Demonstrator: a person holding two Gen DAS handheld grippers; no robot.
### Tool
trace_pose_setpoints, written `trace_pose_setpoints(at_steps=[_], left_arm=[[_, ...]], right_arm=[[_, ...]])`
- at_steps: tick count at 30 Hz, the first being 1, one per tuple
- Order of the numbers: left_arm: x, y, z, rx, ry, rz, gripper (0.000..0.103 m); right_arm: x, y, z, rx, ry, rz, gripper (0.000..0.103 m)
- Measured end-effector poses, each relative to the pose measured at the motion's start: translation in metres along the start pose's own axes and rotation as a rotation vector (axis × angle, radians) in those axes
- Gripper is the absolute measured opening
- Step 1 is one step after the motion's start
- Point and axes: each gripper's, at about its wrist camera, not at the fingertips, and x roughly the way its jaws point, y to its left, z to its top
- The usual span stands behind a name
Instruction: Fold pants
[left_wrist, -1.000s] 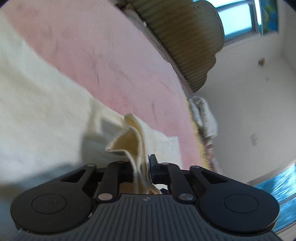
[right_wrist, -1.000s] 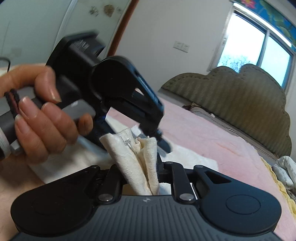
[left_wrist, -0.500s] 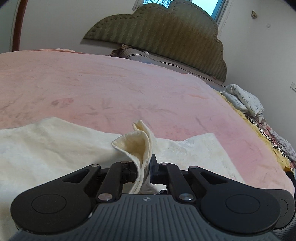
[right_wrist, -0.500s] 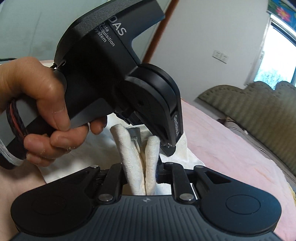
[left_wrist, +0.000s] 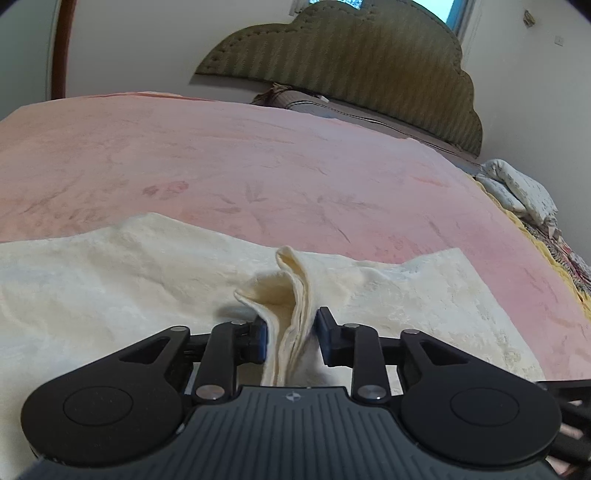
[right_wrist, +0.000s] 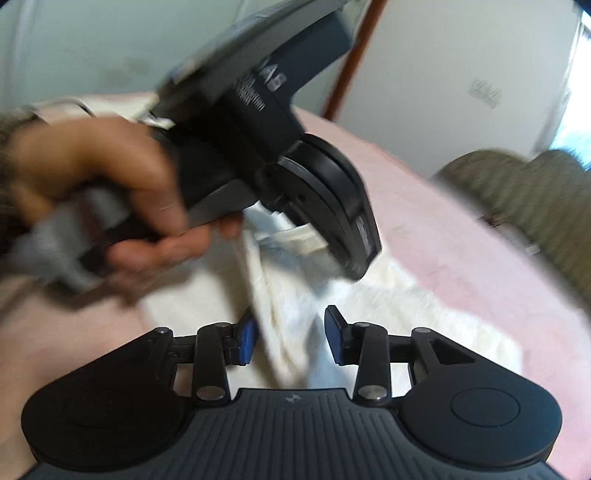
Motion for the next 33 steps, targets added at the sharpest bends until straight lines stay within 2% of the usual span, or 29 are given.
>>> trace_pose_setpoints(at_steps=[2,3,6,9,12,14,15,16,18,20,22,24,25,28,33], left_arm=[[-0.006,0.005,0.001,-0.017,-0.006,0.002,0.032],[-0.009,0.006,0.001,-0.025,-0.013,0.004,0.032],[-0.014,0.008,0.002,-0.048,-0.013,0.010,0.029],[-0.020,0.004,-0.001,-0.034,-0.017,0.016,0.022],[-0.023,0.003,-0.003,-0.008,-0.010,0.025,0.021],[-0.025,0.008,-0.003,-0.013,-0.011,0.049,0.021],[-0.026,0.012,-0.001,-0.030,-0.013,0.076,0.029],[-0.027,0.018,0.001,-0.056,-0.017,0.111,0.030],[-0.030,0.029,0.006,-0.107,-0.031,0.163,0.030],[-0.034,0.037,0.009,-0.139,-0.038,0.171,0.031],[-0.039,0.042,0.010,-0.161,-0.026,0.160,0.038],[-0.043,0.045,0.010,-0.186,-0.013,0.146,0.059],[-0.045,0.046,0.009,-0.196,-0.012,0.138,0.062],[-0.050,0.045,0.007,-0.216,-0.005,0.111,0.065],[-0.058,0.043,0.007,-0.281,0.022,-0.010,0.067]], right_arm=[[-0.027,-0.027,-0.005,0.078,-0.030,0.071,0.038],[-0.039,-0.041,-0.008,0.118,-0.052,0.064,0.038],[-0.057,-0.087,-0.020,0.257,-0.100,-0.044,0.038],[-0.041,-0.126,-0.035,0.421,-0.032,-0.200,0.038],[-0.009,-0.154,-0.059,0.540,0.080,-0.187,0.038],[-0.011,-0.143,-0.065,0.498,0.085,-0.224,0.038],[-0.016,-0.136,-0.062,0.470,0.074,-0.244,0.039],[-0.022,-0.128,-0.058,0.444,0.051,-0.247,0.038],[-0.038,-0.095,-0.047,0.398,-0.035,-0.204,0.038],[-0.046,-0.069,-0.035,0.314,-0.097,-0.112,0.038],[-0.050,-0.040,-0.024,0.186,-0.136,-0.046,0.038],[-0.051,-0.014,-0.018,0.069,-0.144,-0.017,0.038],[-0.049,-0.008,-0.018,0.036,-0.141,-0.010,0.038],[-0.034,0.004,-0.018,-0.021,-0.091,-0.023,0.038],[-0.007,0.011,-0.021,-0.134,-0.006,-0.158,0.037]])
